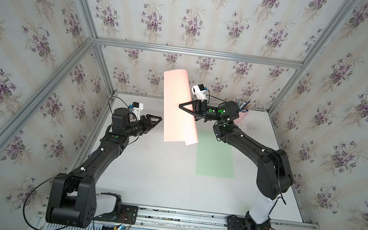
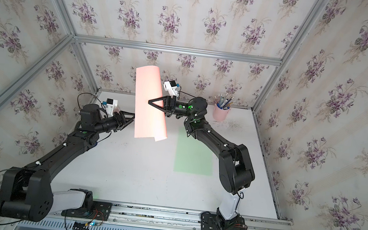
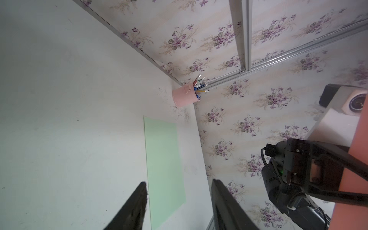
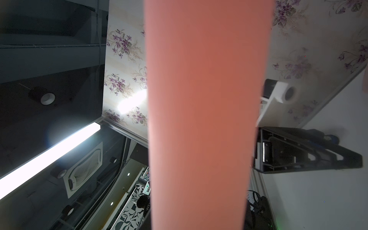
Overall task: Fold the rectangular paper in half along the long edge
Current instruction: Fold the paper.
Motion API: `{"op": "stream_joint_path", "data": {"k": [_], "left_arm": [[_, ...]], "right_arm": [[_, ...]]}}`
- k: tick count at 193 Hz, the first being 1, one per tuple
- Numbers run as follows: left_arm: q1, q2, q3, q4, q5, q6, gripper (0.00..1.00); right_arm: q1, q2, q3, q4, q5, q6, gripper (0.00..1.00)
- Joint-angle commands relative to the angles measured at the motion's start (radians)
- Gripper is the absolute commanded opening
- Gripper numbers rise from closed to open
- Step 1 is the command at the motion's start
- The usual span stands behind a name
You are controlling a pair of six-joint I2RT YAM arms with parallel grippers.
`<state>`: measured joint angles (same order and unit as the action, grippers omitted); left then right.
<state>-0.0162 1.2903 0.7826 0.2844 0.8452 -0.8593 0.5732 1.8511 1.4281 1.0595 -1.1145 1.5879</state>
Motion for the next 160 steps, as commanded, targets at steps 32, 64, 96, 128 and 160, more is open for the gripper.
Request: {"op": "stream_joint_path", "data": {"k": [32,64,96,128,160], "left_arm": [[-0.131,-0.015,0.096,0.165,0.061,-0.115,0.55],[-0.183,-0.063,0.152,0.057,0.027,-0.071,0.54],[-0.195,-0.096,0.178,-0.021,0.020,-0.043,0.55],[-0.208,-0.111,0.194,-0.067,0.015,-0.029,0.54],[-0.232,-0.111,0.204,-0.090,0.006,-0.016,0.55]], "right_arm": [[-0.004,0.003,0.026,-0.007,0.024,0.006,0.31],[-0.021,-0.002,0.014,-0.091,0.039,-0.067,0.31],[-0.021,-0.010,0.018,-0.192,0.055,-0.145,0.32],[-0.021,-0.015,0.038,-0.293,0.077,-0.221,0.33],[-0.021,-0.014,0.052,-0.337,0.097,-0.252,0.34]]}}
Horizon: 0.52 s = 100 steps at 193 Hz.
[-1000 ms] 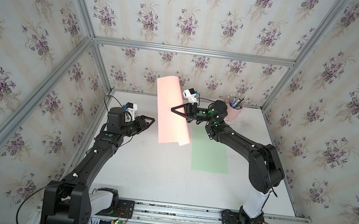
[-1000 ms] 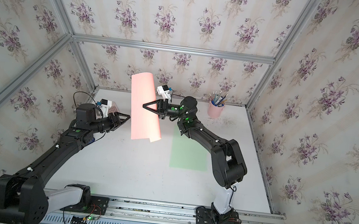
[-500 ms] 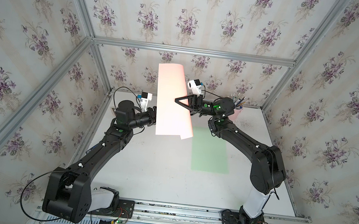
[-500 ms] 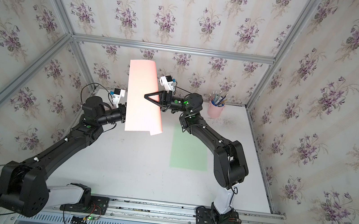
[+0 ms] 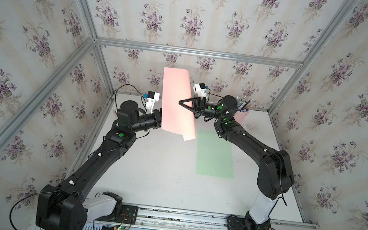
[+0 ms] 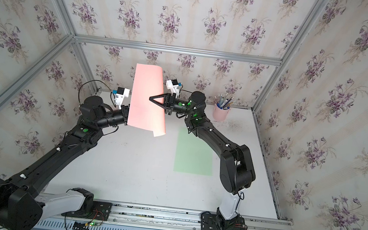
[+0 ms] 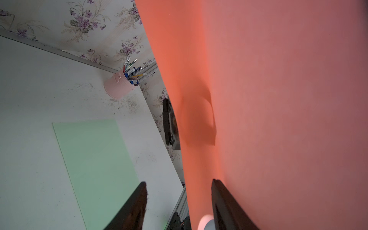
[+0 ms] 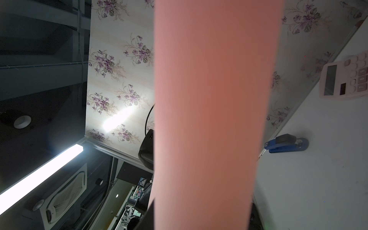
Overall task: Fold the rectangular paper in half along the long edge
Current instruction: Fold the paper.
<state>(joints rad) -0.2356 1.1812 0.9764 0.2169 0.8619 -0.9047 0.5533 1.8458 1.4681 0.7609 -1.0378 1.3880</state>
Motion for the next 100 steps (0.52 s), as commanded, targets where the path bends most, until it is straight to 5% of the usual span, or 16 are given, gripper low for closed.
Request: {"op": "stream_joint_path", "data": {"k": [1,64,100], "left_arm": [[-0.012,-0.001,0.011,-0.024,-0.012,0.031,0.55],[-0.029,0.002,0.008,-0.040,-0.026,0.045,0.55],[-0.031,0.008,0.003,-0.037,-0.019,0.045,0.43]], "right_arm": [[-0.001,-0.008,0.013,-0.038,0.020,-0.051,0.34],[-0.001,-0.015,0.014,-0.045,0.038,-0.050,0.34],[-0.001,-0.007,0.002,-0.003,0.042,-0.020,0.35]]}}
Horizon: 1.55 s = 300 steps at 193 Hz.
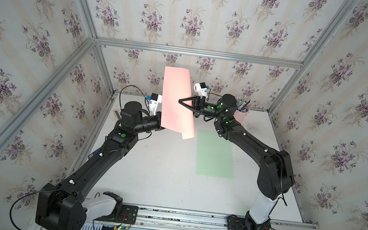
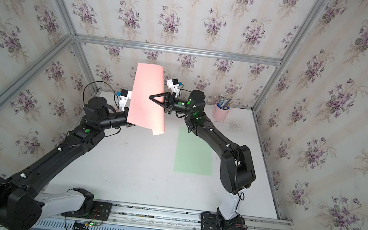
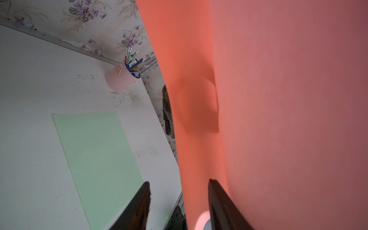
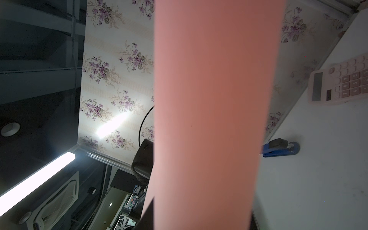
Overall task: Fold the rectangular paper in half along the long edge
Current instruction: Fold the paper.
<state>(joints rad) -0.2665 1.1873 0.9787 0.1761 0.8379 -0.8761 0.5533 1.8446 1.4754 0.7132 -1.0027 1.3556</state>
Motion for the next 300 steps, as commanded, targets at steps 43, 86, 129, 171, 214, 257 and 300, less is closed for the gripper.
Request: {"op": "stream_joint_path", "data": {"k": [43,86,129,171,214,257,300], "left_arm": [[0.000,0.009,0.006,-0.001,0.009,0.023,0.29],[-0.002,0.019,0.005,0.008,0.013,0.020,0.22],[-0.007,0.022,0.005,0.002,0.011,0.031,0.12],[-0.008,0.000,0.014,-0.052,-0.010,0.066,0.00],[-0.008,-0.015,0.058,-0.177,-0.037,0.145,0.00],[-0.008,-0.011,0.111,-0.315,-0.066,0.232,0.00],[-0.008,-0.001,0.146,-0.405,-0.090,0.300,0.00]], "right_arm": [[-0.001,0.008,-0.010,0.069,0.012,0.026,0.36],[0.002,0.022,-0.011,0.098,0.015,0.043,0.37],[0.018,0.038,-0.017,0.125,0.016,0.056,0.37],[0.019,0.035,-0.026,0.133,0.010,0.053,0.39],[0.017,0.022,-0.021,0.070,-0.003,-0.012,0.44],[0.016,0.001,-0.002,-0.012,-0.018,-0.091,0.52],[0.016,0.001,0.012,0.057,-0.042,-0.052,0.58]]}}
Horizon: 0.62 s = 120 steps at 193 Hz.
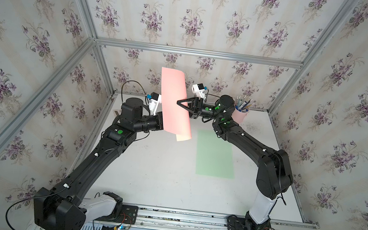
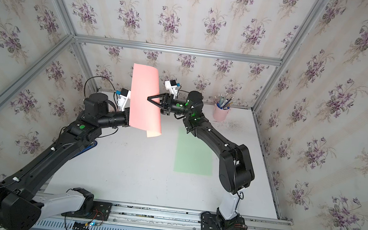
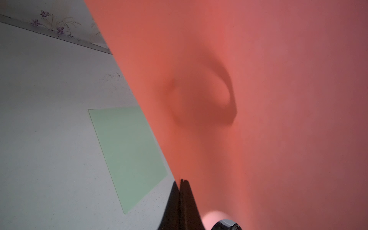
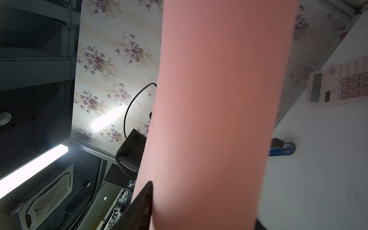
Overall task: Fold the rectangular paper in half along the long edge
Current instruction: Fold the paper.
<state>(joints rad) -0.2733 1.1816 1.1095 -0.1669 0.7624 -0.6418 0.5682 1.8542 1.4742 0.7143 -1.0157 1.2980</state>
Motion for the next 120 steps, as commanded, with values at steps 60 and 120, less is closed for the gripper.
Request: {"op": "stream_joint_path", "data": {"k": [60,120], "left_arm": [[-0.005,0.003,0.059,-0.158,-0.041,0.139,0.00],[-0.005,-0.013,0.078,-0.192,-0.062,0.157,0.00]], "right_arm": [[0.001,-0.007,0.033,0.073,-0.064,0.000,0.65],[0.001,-0.028,0.003,0.020,-0.074,-0.067,0.61]]}}
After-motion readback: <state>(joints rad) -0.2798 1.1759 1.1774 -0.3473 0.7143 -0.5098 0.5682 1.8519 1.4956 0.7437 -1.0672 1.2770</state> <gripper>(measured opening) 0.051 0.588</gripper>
